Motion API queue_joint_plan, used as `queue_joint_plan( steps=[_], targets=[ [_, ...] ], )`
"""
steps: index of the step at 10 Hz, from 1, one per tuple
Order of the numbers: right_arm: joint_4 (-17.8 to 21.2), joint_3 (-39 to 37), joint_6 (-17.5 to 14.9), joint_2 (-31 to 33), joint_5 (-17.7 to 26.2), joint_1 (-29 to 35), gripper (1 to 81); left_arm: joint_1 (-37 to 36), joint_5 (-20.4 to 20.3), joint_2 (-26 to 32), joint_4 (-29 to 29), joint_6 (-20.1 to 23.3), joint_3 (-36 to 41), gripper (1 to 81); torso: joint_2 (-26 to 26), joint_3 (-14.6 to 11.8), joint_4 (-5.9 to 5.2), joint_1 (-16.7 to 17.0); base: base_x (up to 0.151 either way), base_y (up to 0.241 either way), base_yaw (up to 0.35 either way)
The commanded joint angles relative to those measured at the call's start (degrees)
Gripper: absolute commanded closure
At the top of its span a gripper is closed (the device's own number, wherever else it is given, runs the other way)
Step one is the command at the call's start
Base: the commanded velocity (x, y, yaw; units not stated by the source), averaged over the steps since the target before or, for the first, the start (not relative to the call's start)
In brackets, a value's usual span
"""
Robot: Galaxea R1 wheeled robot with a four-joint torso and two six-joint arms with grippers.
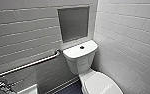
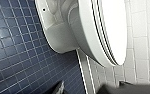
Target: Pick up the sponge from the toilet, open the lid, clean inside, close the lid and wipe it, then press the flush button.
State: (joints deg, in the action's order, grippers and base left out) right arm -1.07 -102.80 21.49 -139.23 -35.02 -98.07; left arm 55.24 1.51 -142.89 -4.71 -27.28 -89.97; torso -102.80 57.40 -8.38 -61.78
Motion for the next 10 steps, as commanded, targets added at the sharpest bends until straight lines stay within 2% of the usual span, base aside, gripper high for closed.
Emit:
queue_joint_plan(
  steps=[1, 2, 3, 4, 6, 8, 10],
  targets=[
    [-1.9, 1.2, 0.0, 1.5, 2.8, -0.5, 81.1, -5.7, 1.9, -0.4, 0.3, -0.5, 0.8, 1.0, 0.0, 5.1, 0.00, 0.0, 0.000, 0.000, 0.000],
    [-1.9, 1.2, 0.0, 1.4, 2.8, -0.4, 81.1, -6.9, 1.9, -0.7, 0.3, -2.6, 0.7, 1.0, -0.3, 6.0, 0.00, -0.2, 0.000, 0.000, 0.000],
    [-1.9, 1.2, 0.0, 1.3, 2.8, -0.4, 81.1, -8.4, 2.2, -1.0, 0.3, -4.9, 0.7, 1.0, -0.3, 3.0, 0.00, -0.3, 0.000, 0.000, 0.000],
    [-2.0, 1.2, 0.0, 1.2, 2.8, -0.3, 81.1, -10.0, 2.2, -1.4, 0.4, -6.5, 0.8, 1.0, -0.4, 4.3, 0.00, -0.3, 0.000, 0.000, 0.000],
    [-1.9, 1.2, 0.0, 0.9, 2.8, -0.2, 81.1, -12.5, 2.3, -3.2, 0.5, -8.8, 0.4, 1.0, -0.4, 5.0, 0.00, -0.4, 0.000, 0.000, 0.000],
    [-1.7, 0.9, 0.0, 0.6, 2.8, -0.2, 81.1, -14.0, 2.3, -5.9, 0.6, -10.5, -1.5, 1.0, -0.4, 4.9, 0.00, -0.4, 0.000, 0.000, 0.000],
    [-1.8, 0.7, 0.1, 0.1, 2.8, -0.1, 81.1, -15.0, 4.4, -9.6, 1.5, -10.6, -5.0, 1.0, -0.4, 4.9, 0.00, -0.4, 0.000, 0.000, 0.000]
  ],
)
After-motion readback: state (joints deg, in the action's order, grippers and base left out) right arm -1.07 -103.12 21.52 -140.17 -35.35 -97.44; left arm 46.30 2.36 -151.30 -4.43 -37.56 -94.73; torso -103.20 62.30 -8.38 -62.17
